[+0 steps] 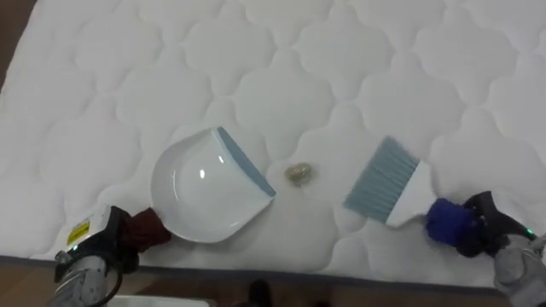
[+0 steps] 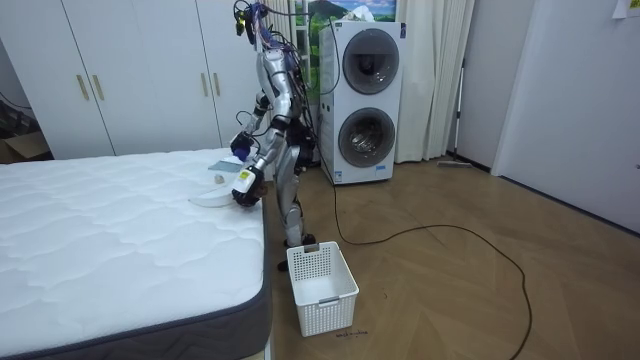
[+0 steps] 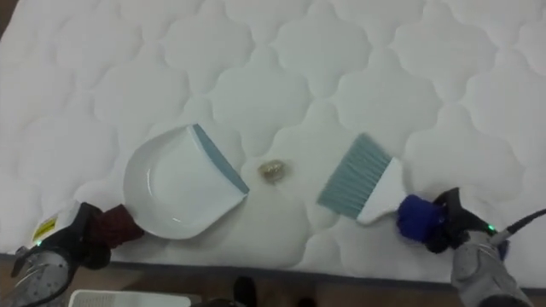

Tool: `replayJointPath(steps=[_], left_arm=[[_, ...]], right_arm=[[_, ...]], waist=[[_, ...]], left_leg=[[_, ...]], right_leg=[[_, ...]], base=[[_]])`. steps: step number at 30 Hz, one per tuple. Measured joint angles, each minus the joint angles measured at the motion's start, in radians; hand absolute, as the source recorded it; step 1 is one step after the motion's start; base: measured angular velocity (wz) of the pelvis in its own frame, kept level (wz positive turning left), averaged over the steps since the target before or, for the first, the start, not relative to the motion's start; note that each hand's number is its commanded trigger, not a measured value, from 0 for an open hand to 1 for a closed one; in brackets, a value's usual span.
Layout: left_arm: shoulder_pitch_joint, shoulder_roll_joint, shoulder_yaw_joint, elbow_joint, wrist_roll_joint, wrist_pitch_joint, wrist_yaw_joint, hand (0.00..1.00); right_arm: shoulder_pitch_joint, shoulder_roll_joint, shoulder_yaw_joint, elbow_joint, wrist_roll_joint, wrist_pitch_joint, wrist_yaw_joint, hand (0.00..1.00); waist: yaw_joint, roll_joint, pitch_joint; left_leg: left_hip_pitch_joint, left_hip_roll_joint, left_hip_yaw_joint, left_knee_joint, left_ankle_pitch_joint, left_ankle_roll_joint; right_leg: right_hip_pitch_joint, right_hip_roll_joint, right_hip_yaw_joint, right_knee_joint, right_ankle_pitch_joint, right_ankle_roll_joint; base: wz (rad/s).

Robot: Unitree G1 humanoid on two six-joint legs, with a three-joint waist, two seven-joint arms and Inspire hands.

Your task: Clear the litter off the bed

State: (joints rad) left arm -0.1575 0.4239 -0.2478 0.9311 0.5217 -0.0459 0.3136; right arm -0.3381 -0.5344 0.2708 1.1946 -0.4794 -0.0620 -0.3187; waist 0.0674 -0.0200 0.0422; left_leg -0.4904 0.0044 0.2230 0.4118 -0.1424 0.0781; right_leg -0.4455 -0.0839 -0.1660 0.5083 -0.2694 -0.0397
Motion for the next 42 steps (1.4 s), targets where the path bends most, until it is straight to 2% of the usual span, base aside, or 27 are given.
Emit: replayJointPath(steps=[2,5,7,9,12,15,25,28,29,33,37,40,42], left_arm=[[0.000,0.030,-0.002,-0.022,0.021,-0.008,0.004,1.00],[-0.004,0.077,-0.009,-0.026,0.020,-0.022,0.002,1.00],[-0.008,0.091,-0.010,-0.026,0.021,-0.026,-0.003,1.00],[-0.010,0.099,-0.013,-0.032,0.020,-0.027,-0.016,1.00],[-0.020,0.112,-0.030,-0.032,0.019,-0.027,-0.035,1.00],[-0.032,0.116,-0.032,-0.032,0.019,-0.033,-0.058,1.00],[-0.041,0.121,-0.031,-0.032,0.019,-0.044,-0.106,1.00],[-0.042,0.121,-0.032,-0.033,0.019,-0.041,-0.133,1.00],[-0.042,0.121,-0.032,-0.036,0.019,-0.039,-0.143,1.00],[-0.048,0.121,-0.046,-0.050,0.023,-0.035,-0.155,1.00],[-0.045,0.109,-0.057,-0.051,0.019,-0.037,-0.168,1.00],[-0.045,0.103,-0.085,-0.046,0.019,-0.040,-0.165,1.00],[-0.045,0.098,-0.106,-0.045,0.019,-0.039,-0.165,1.00]], right_arm=[[-0.028,-0.052,0.002,-0.023,-0.107,0.000,0.003,1.00],[-0.054,-0.066,0.004,-0.068,-0.237,0.008,0.002,1.00],[-0.056,-0.074,0.004,-0.117,-0.333,0.018,-0.001,1.00],[-0.060,-0.099,0.018,-0.153,-0.411,0.020,-0.010,1.00],[-0.118,-0.127,0.065,-0.161,-0.510,0.022,-0.010,1.00],[-0.121,-0.142,0.081,-0.185,-0.553,0.030,-0.021,1.00],[-0.172,-0.143,0.110,-0.237,-0.644,0.033,-0.041,1.00],[-0.172,-0.143,0.123,-0.265,-0.662,0.038,-0.034,1.00],[-0.172,-0.142,0.142,-0.288,-0.657,0.053,-0.026,1.00],[-0.172,-0.140,0.161,-0.338,-0.657,0.067,-0.001,1.00],[-0.173,-0.138,0.179,-0.370,-0.639,0.077,0.035,1.00],[-0.167,-0.132,0.189,-0.374,-0.580,0.080,0.050,1.00],[-0.151,-0.125,0.189,-0.390,-0.535,0.084,0.055,1.00]], waist=[[0.000,-0.014,0.0053],[-0.001,-0.040,0.0039],[0.001,-0.047,0.0037],[0.002,-0.051,0.0035],[0.003,-0.055,0.0034],[0.020,-0.065,0.0038],[0.023,-0.073,0.0070],[0.023,-0.071,0.0069],[0.028,-0.070,0.0073],[0.045,-0.068,0.0075],[0.053,-0.063,0.0086],[0.054,-0.052,0.0139],[0.050,-0.039,0.0137]], left_leg=[[-0.004,0.001,0.006,-0.004,0.002,0.003],[-0.009,0.008,0.011,-0.004,0.002,0.002],[-0.012,0.012,0.011,-0.004,0.002,0.002],[-0.018,0.013,0.011,-0.003,0.002,0.002],[-0.020,0.014,0.011,-0.004,0.002,0.002],[-0.017,0.016,0.015,-0.004,0.002,0.001],[-0.013,0.017,0.018,-0.005,0.001,0.001],[-0.009,0.020,0.013,-0.006,0.001,0.001],[-0.009,0.021,0.013,-0.007,0.001,0.001],[-0.006,0.021,0.014,-0.014,0.001,0.001],[-0.001,0.019,0.008,-0.017,0.001,0.001],[0.008,0.019,0.001,-0.017,0.000,-0.001],[0.013,0.014,-0.004,-0.027,0.000,-0.001]], right_leg=[[-0.011,0.001,0.004,0.005,0.002,-0.002],[-0.018,0.008,0.012,0.002,0.004,-0.006],[-0.017,0.013,0.011,-0.007,0.008,-0.007],[-0.024,0.012,0.004,-0.008,0.009,-0.006],[-0.025,0.011,0.000,-0.008,0.012,-0.007],[-0.025,0.012,0.000,-0.007,0.013,-0.009],[-0.018,0.014,0.001,-0.016,0.019,-0.007],[-0.004,0.017,-0.008,-0.033,0.023,-0.007],[-0.003,0.020,-0.006,-0.039,0.025,-0.007],[-0.002,0.020,-0.007,-0.043,0.029,-0.006],[0.010,0.019,-0.013,-0.045,0.029,-0.006],[0.029,0.020,-0.019,-0.057,0.030,-0.005],[0.033,0.019,-0.028,-0.060,0.031,-0.004]], base=[[-0.07],[-0.08],[-0.03],[0.00],[0.00],[-0.04],[0.00],[0.03],[-0.03],[-0.01],[0.06],[0.07],[0.05]])
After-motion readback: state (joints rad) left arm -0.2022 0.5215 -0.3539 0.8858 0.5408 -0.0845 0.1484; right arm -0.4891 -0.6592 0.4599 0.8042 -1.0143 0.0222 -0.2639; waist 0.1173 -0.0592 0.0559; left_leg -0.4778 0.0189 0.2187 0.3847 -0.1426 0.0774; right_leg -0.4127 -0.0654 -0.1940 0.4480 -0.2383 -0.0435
